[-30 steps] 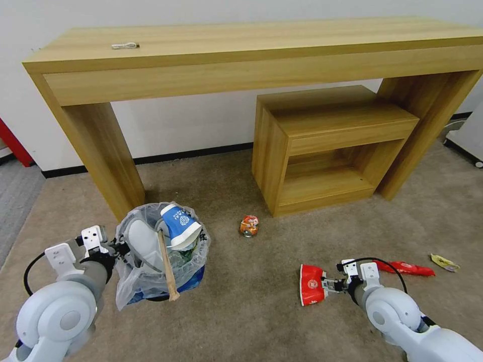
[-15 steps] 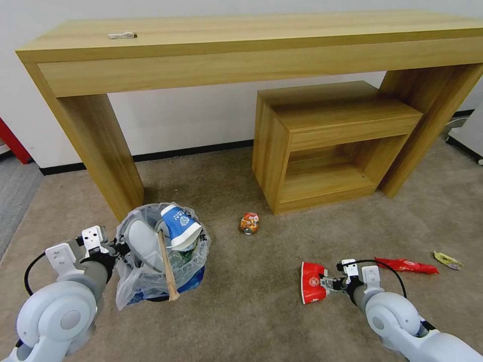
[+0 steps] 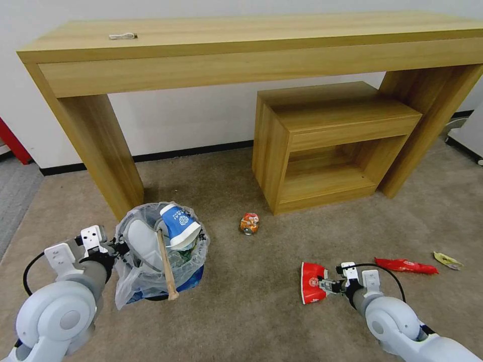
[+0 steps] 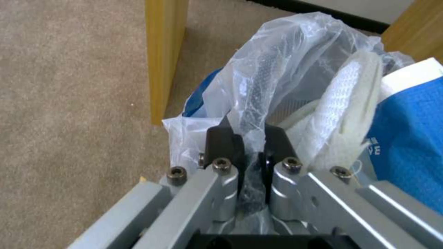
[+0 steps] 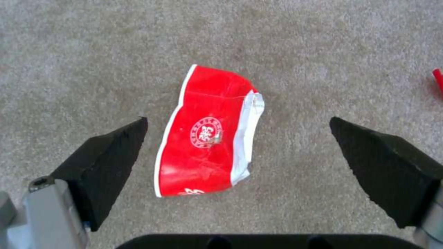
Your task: Pick up the trash bin and place the garbage on the floor into it.
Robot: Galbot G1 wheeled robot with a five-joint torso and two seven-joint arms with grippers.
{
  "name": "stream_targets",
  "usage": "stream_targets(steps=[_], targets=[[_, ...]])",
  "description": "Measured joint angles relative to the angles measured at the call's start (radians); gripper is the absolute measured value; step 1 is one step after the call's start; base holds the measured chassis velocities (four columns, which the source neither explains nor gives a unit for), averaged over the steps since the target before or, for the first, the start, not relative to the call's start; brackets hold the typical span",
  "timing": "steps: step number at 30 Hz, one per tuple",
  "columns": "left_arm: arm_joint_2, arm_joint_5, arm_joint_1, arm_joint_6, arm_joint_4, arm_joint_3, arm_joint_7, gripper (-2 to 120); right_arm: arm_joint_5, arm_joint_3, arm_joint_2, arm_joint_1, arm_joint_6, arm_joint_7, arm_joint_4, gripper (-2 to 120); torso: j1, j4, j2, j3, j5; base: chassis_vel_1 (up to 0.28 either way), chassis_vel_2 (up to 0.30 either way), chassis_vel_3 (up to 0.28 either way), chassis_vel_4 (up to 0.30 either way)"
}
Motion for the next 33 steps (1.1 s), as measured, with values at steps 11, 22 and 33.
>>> stream_targets(steps=[11,22,33], targets=[[-0.003,0.004,0.003,0.0,-0.005,0.002,0.0,3,-0.046,-0.009,0.002,-0.005,0.018,0.002,-0.016,100,0.0,0.0,0.0,0.001,0.0,-0.023,0.019,0.027,-0.027],[-0.004,0.006,0.005,0.0,-0.008,0.003,-0.001,3,-0.084,-0.027,0.037,0.058,-0.081,-0.103,-0.077,100,0.0,0.0,0.0,0.002,-0.0002,0.0,0.0,0.0,0.0],[-0.007,0.006,0.005,0.0,-0.01,0.004,-0.002,3,-0.169,-0.076,0.084,0.133,-0.141,-0.171,-0.206,100,0.0,0.0,0.0,0.002,0.0,0.0,0.0,0.0,0.0]])
